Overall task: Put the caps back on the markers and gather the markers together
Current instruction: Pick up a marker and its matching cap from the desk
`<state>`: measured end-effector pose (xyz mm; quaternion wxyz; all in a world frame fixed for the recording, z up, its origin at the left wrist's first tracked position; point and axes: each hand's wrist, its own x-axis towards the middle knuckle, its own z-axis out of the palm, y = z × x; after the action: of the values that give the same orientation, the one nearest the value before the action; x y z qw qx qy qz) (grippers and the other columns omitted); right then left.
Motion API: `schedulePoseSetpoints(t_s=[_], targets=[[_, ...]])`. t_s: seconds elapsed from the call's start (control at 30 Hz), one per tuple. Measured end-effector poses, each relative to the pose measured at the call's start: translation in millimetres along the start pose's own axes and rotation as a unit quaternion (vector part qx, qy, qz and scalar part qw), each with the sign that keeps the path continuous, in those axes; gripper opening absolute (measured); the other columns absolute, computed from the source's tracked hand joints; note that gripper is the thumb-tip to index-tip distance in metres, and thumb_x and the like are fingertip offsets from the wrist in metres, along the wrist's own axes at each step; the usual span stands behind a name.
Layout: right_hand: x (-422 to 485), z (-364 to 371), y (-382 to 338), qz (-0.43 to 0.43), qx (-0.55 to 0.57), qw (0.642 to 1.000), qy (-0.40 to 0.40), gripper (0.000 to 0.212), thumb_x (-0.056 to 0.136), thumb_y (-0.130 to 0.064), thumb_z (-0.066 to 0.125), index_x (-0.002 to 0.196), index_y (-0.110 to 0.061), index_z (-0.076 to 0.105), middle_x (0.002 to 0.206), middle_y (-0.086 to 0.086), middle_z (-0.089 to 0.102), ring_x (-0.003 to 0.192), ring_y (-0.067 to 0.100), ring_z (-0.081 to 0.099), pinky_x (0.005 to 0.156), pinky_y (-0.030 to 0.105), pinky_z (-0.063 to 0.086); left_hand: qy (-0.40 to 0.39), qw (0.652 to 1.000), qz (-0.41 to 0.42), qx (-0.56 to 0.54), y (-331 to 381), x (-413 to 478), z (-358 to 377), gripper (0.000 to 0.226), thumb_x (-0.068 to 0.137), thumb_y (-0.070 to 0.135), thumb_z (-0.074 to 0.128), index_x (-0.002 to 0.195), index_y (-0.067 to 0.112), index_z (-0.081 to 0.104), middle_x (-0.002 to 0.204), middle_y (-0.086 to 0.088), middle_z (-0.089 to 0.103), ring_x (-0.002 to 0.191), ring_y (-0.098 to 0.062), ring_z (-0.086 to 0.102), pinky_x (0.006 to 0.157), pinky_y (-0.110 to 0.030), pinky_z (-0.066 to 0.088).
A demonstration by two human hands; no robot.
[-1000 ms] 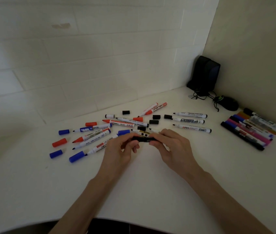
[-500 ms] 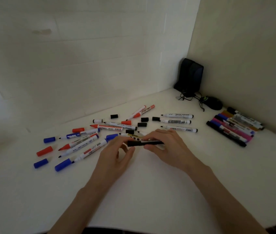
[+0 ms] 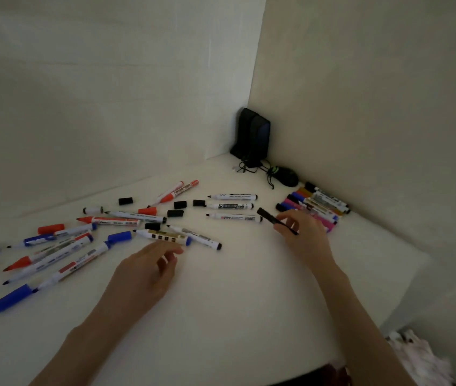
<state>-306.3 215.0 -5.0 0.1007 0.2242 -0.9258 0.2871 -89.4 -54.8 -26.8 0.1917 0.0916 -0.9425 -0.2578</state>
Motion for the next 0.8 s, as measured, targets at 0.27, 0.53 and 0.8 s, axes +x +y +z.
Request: schedulePoseSetpoints(t_s=[0.27, 0.53, 0.8], targets=[[16, 3, 35, 0.05, -0.142, 0.987, 0.061, 0.021, 0.089, -0.029, 0.07, 0.109, -0.024, 0.074, 0.111, 0.006, 0.069, 0.105, 0.024, 0.059, 0.092, 0.042, 0.05, 0.003, 1.0, -0.014, -0.013, -2, -3, -2, 0.032, 0.091, 0.014, 0.063, 0.105, 0.042, 0.058, 0.086, 0.035, 0.048, 0.073, 0.009, 0.055, 0.066, -0.004, 0.035], [20, 11, 30, 0.042, -0.121, 0.989, 0.072, 0.027, 0.089, -0.023, 0.071, 0.117, -0.025, 0.07, 0.119, 0.007, 0.067, 0.11, 0.026, 0.06, 0.095, 0.042, 0.048, 0.006, 1.0, -0.007, -0.012, -6, -5, -2, 0.029, 0.092, 0.016, 0.063, 0.107, 0.04, 0.058, 0.087, 0.029, 0.051, 0.076, 0.011, 0.052, 0.068, -0.004, 0.034], [20, 19, 22, 0.039, -0.107, 0.99, 0.081, 0.033, 0.09, -0.019, 0.069, 0.123, -0.024, 0.066, 0.126, 0.008, 0.062, 0.116, 0.027, 0.055, 0.096, 0.043, 0.048, 0.009, 1.0, -0.002, -0.008, -9, -6, -3, 0.024, 0.094, 0.022, 0.059, 0.105, 0.044, 0.059, 0.09, 0.028, 0.053, 0.075, 0.004, 0.056, 0.068, -0.003, 0.04]])
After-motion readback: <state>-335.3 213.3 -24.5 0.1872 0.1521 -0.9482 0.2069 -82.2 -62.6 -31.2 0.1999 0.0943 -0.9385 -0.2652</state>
